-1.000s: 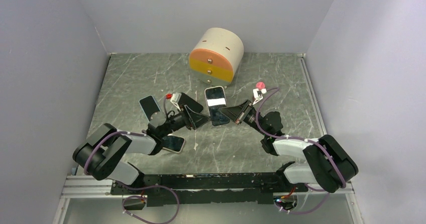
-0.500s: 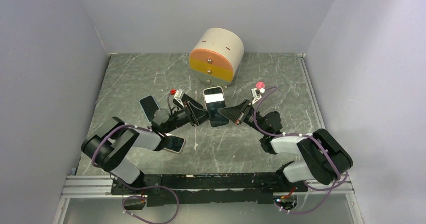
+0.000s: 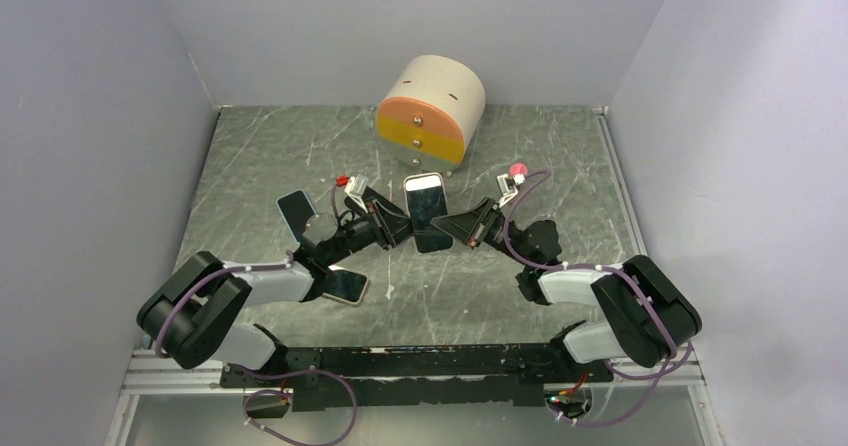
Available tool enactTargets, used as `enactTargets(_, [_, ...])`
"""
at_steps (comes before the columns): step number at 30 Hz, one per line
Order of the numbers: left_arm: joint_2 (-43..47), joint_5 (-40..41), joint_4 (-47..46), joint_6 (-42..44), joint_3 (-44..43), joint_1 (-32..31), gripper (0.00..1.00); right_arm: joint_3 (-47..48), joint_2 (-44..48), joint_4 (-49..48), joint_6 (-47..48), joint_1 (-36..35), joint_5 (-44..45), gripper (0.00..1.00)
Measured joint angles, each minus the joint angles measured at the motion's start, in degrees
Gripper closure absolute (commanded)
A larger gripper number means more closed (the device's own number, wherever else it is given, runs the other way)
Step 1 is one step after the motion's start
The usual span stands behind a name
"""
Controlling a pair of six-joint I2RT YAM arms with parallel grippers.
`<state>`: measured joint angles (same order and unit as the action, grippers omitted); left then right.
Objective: Take the phone out of the phone case
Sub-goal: Remove the phone case from the phone, then place the phone at the center of the board.
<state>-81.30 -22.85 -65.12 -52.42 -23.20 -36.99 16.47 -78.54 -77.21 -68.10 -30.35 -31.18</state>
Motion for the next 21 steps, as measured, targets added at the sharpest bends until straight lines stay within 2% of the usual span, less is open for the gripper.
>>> enactTargets(10, [6.0, 4.3, 12.5, 4.2, -1.0, 0.8, 0.97, 1.3, 0.4, 4.9, 3.2, 0.2, -4.8, 1.00])
enactTargets(16, [8.2, 10.5, 14.0, 4.8, -2.6, 5.0, 0.98, 1.3, 4.1, 15.9, 8.7, -0.3, -10.6, 1.00])
enactTargets(21, [10.1, 12.4, 15.6, 5.5, -2.5, 5.4, 0.97, 1.3, 10.1, 25.7, 14.0, -0.3, -10.1, 1.00])
